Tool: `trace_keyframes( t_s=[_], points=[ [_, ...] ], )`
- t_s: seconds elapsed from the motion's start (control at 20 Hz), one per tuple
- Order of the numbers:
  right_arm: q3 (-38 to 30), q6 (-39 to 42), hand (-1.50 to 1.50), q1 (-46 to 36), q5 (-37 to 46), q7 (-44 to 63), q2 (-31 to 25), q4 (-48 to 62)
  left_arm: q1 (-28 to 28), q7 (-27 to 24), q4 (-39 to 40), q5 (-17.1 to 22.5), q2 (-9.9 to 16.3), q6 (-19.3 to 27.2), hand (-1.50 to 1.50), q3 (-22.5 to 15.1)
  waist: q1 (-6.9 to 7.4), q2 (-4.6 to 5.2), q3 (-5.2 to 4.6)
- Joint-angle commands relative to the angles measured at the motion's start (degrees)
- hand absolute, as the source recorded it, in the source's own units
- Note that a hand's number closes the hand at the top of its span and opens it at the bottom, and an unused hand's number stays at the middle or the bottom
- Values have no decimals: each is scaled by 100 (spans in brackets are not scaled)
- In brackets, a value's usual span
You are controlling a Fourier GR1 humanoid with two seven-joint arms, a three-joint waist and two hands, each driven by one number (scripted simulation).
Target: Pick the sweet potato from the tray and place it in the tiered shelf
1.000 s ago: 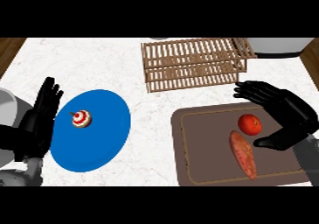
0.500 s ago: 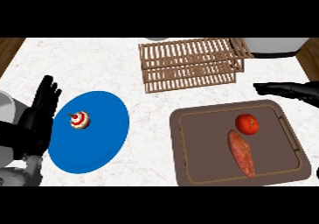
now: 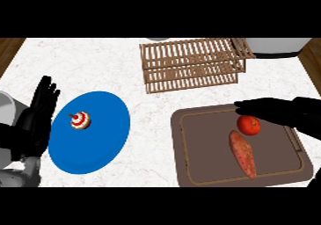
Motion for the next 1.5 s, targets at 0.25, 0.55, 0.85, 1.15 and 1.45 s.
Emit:
trace_keyframes(
  t_s=[0.25, 0.55, 0.85, 1.15, 1.45],
  points=[
    [791, -637, -150, 759, 2364, 164, 411, -676, 229, -93, -135, -252, -227, -95, 0, 18, 59, 30, 6],
    [1321, -873, -150, 961, 3703, 216, 285, -482, 84, 210, -138, -218, -226, -227, 0, 158, 67, 29, 5],
    [977, -1116, -150, 970, 4159, -701, 739, 490, 2, 104, 14, -508, -574, -398, 0, 331, 70, 35, 4],
    [749, -1099, -150, 1056, 4508, -1150, 956, 729, 361, 39, -166, -451, -452, -913, 0, 810, 67, 30, 3],
    [781, -1583, -150, 1313, 5167, -1642, 1169, 1288, 183, 378, -249, -1011, -973, -602, 0, 499, 57, 29, 4]
  ],
)
